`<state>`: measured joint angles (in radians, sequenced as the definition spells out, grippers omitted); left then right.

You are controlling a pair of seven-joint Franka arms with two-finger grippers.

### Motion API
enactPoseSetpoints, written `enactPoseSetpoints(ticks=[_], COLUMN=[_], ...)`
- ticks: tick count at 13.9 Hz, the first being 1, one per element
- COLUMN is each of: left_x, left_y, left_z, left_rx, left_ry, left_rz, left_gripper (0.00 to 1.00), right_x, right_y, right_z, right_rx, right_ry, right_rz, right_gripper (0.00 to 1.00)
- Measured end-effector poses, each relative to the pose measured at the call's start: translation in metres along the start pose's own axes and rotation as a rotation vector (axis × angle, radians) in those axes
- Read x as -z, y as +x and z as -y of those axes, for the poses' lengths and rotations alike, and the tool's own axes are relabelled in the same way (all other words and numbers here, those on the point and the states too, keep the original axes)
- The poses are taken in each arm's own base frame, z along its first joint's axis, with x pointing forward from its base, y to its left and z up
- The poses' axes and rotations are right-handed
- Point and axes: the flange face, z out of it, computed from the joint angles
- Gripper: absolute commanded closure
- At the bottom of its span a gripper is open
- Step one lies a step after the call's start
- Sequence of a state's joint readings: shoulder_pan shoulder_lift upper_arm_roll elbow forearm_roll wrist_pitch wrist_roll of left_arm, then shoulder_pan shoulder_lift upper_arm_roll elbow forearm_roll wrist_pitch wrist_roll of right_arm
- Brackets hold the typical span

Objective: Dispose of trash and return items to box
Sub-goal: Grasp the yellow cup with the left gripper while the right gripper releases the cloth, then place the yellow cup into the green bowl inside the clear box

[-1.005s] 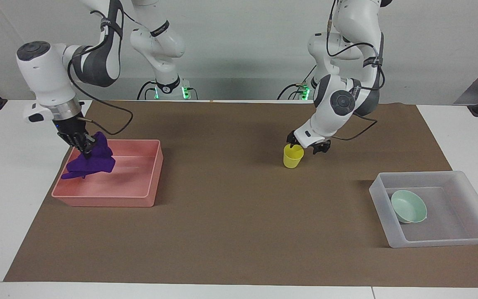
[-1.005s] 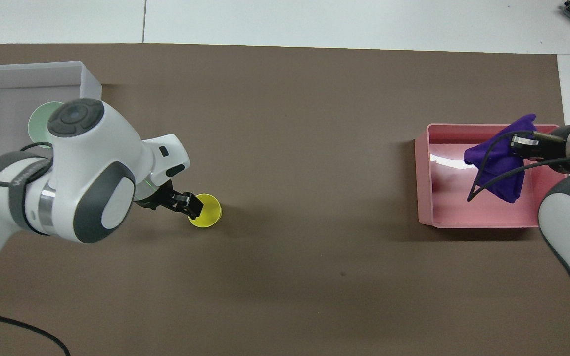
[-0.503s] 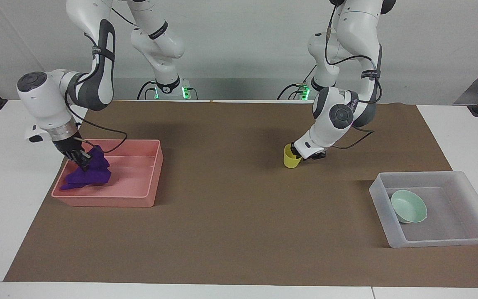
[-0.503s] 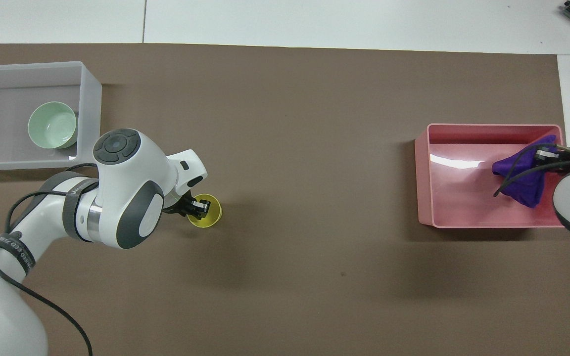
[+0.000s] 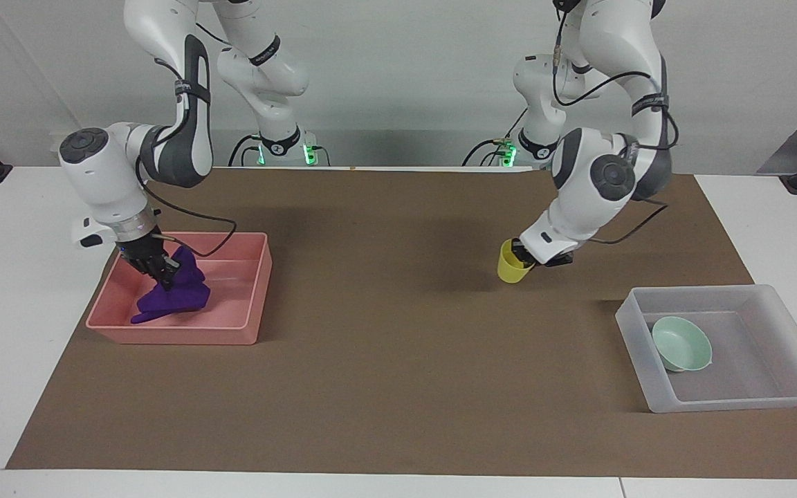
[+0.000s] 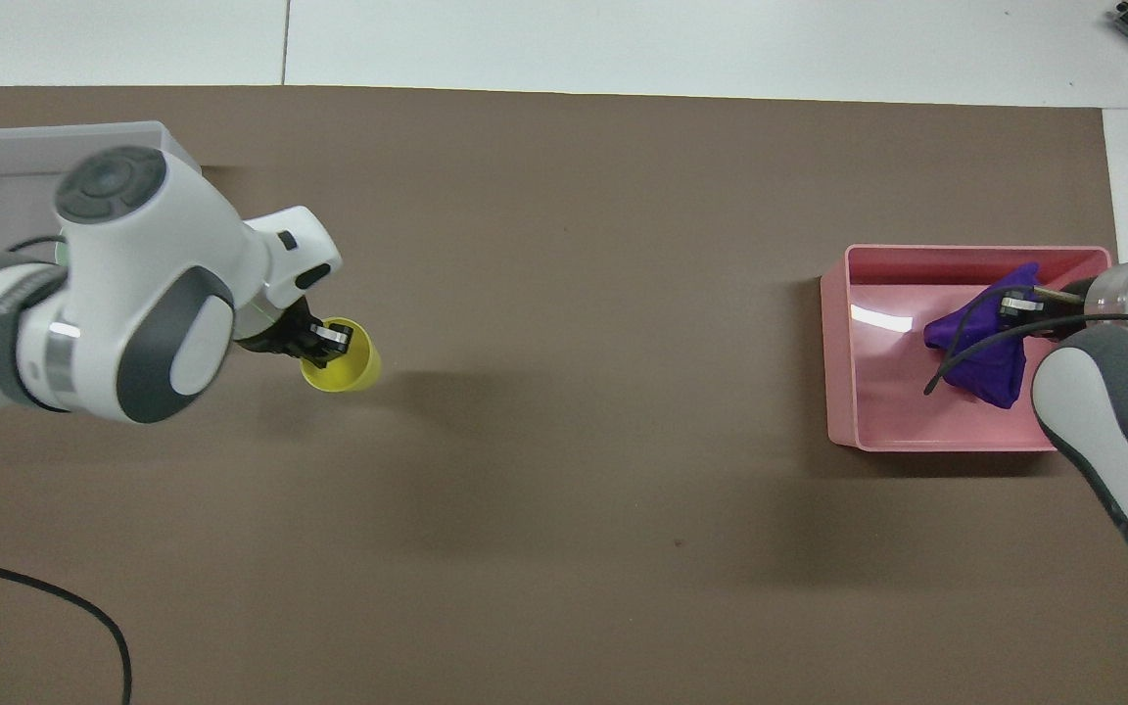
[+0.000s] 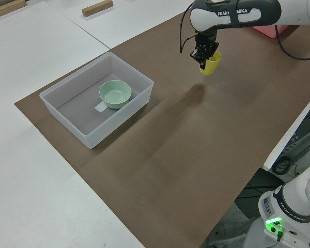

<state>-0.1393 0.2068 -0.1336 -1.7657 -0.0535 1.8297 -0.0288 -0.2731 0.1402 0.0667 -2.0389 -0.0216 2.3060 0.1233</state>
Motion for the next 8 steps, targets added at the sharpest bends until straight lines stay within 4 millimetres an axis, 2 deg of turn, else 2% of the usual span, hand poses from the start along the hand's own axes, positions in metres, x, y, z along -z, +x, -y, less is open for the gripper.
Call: enactPoseSetpoints(ticks=[2, 3, 4, 6, 8], left_x=[0.061, 0.081, 0.093, 0.104, 0.1], left_y=[0.002, 0.001, -0.001, -0.006, -0.002], left_z=[0.049, 0.073, 0.099, 0.146, 0.188], left_rx=[0.011, 0.003, -0.015, -0.071, -0.11], left_ry=[0.034, 0.056, 0.077, 0.107, 0.138], left_rz=[-0.053, -0.078, -0.098, -0.112, -0.135], left_gripper=[1.0, 1.0, 1.0, 1.0, 1.0], right_x=[0.0, 0.001, 0.005, 0.026, 0.064], right_y=[0.0, 0.0, 0.002, 0.007, 0.008], right_z=[0.0, 0.0, 0.001, 0.004, 0.017], right_rx=[-0.001, 0.0, 0.0, 0.005, 0.015], right_ry=[0.0, 0.0, 0.001, 0.0, -0.002], right_rz=[0.001, -0.002, -0.006, -0.01, 0.001], right_gripper=[0.13, 0.0, 0.0, 0.0, 0.0])
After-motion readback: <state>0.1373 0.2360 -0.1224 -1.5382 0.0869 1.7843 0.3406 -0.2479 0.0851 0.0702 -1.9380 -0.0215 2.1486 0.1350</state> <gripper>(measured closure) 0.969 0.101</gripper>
